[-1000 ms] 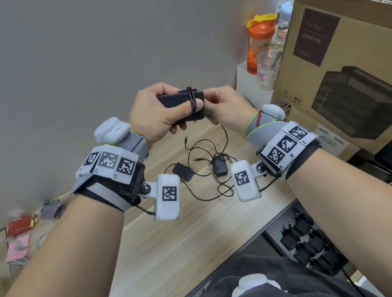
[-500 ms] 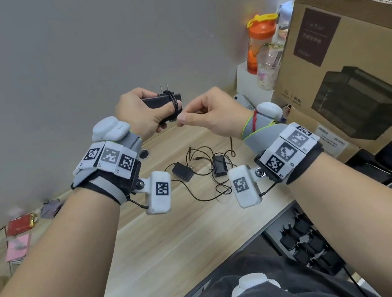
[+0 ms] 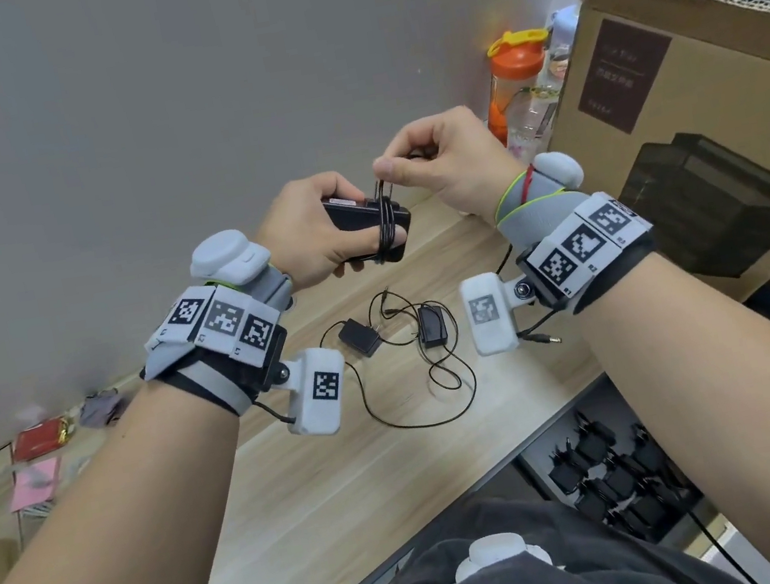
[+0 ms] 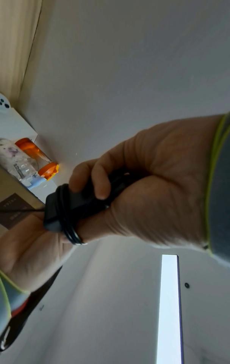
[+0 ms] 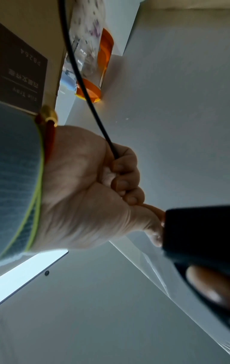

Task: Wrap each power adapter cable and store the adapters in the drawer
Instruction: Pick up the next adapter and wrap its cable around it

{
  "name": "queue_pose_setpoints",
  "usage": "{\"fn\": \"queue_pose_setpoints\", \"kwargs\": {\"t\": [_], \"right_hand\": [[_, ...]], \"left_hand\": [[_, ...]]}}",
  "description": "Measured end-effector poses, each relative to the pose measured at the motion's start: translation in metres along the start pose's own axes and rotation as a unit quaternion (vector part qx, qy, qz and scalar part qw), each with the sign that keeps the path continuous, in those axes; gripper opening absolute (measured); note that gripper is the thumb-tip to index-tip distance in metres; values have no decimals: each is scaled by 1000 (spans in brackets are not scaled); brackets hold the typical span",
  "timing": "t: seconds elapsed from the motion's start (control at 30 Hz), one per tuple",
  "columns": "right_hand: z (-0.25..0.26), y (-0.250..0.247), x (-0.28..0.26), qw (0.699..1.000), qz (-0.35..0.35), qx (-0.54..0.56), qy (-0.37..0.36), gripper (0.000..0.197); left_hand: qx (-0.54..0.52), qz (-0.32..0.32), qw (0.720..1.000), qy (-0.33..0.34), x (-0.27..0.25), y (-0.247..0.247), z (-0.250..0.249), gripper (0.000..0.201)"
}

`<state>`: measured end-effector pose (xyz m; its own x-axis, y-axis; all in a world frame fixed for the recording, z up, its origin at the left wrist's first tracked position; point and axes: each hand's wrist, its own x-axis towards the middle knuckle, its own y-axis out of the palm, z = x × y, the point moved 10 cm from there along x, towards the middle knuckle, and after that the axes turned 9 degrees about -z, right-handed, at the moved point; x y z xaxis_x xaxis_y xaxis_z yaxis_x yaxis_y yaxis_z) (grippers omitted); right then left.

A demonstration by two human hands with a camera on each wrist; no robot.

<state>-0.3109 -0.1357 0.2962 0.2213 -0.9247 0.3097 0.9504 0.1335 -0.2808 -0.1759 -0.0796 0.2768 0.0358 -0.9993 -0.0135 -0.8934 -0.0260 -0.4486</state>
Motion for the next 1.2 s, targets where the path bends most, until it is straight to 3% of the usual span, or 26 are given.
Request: {"fn": "queue_pose_setpoints", "kwargs": {"t": [0.2, 0.4, 0.63, 0.9, 1.0, 1.2], "right_hand": [[-22, 16, -8, 999, 15, 23, 41, 27], [-31, 38, -25, 998, 45, -36, 32, 32], [-26, 43, -37, 990, 73, -109, 44, 20], [-16, 38, -30, 991, 78, -108, 19, 14], [-12, 28, -21, 993, 61, -98, 6, 23], [-13, 11, -5, 999, 37, -33, 18, 13]], "left_hand": [[-78, -28, 996, 26, -1, -2, -18, 34], [-144, -124, 982, 19, 8, -25, -15, 38], [-96, -172, 980, -17, 17, -42, 14, 44], [53, -133, 989, -48, 13, -36, 38, 44], [102, -98, 989, -38, 9, -28, 34, 45], [69, -12, 997, -33, -1, 0, 20, 42]]}}
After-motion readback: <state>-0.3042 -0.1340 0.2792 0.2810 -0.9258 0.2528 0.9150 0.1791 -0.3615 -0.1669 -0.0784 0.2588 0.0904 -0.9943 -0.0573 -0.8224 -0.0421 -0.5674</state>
